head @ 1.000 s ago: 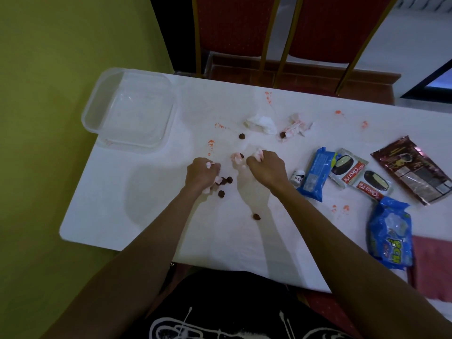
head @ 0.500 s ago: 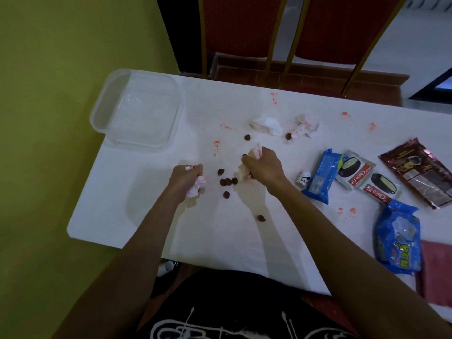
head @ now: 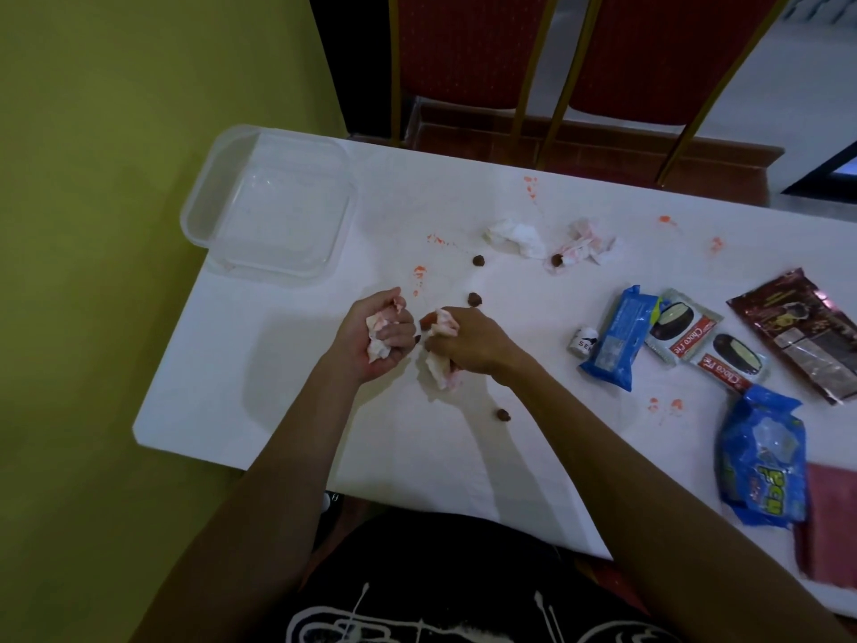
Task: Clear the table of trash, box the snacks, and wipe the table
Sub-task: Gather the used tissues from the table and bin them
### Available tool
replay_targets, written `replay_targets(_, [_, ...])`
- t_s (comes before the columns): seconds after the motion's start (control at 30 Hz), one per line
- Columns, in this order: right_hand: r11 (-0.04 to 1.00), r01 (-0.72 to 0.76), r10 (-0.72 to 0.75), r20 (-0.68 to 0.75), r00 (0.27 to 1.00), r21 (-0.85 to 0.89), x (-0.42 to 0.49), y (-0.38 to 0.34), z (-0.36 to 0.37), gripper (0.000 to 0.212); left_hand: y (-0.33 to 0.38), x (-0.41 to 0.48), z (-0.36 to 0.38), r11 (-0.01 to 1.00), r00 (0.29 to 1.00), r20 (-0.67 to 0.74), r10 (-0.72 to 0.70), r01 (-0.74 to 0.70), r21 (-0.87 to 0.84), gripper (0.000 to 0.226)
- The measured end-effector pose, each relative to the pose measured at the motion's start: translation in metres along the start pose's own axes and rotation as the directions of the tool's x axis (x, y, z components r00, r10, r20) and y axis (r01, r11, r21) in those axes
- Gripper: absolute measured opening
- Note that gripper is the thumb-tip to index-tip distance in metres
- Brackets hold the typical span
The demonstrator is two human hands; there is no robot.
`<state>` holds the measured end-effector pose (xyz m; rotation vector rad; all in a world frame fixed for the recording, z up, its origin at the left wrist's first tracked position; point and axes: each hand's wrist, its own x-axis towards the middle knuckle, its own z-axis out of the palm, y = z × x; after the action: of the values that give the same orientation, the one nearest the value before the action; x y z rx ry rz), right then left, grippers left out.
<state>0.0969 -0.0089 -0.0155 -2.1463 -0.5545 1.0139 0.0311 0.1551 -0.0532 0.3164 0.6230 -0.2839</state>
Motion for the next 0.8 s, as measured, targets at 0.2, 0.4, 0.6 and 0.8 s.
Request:
replay_targets(0.2, [1.0, 0.01, -0.01, 0.02, 1.0, 0.023, -0.005, 0.0, -0.001, 0.016, -0.005, 0.01, 0.016, 0.999, 0.999, 0.043, -0.017, 0.019, -0.03, 0.028])
replay_targets(0.4, [0.999, -0.044, 0.044, -0.056, 0.997, -0.002, -0.004, 0.012, -0.007, 0.028, -0.003, 0.009, 0.023, 1.0, 1.0, 0.011, -0.015, 0.015, -0.022, 0.027])
replay_targets(0.6, [0.991, -0.134, 0.132, -0.143, 0.981, 0.0, 0.001, 0.028, -0.017, 0.032, 0.003, 0.011, 0.023, 0.999, 0.996, -0.085, 0.019, -0.015, 0.04, 0.022])
replay_targets(0.8, [0.991, -0.13, 0.119, -0.201, 0.972, -0.042, -0.003, 0.036, -0.023, 0.026, -0.004, 0.022, 0.035, 0.945, 0.952, -0.289, 0.095, 0.005, 0.327, 0.02])
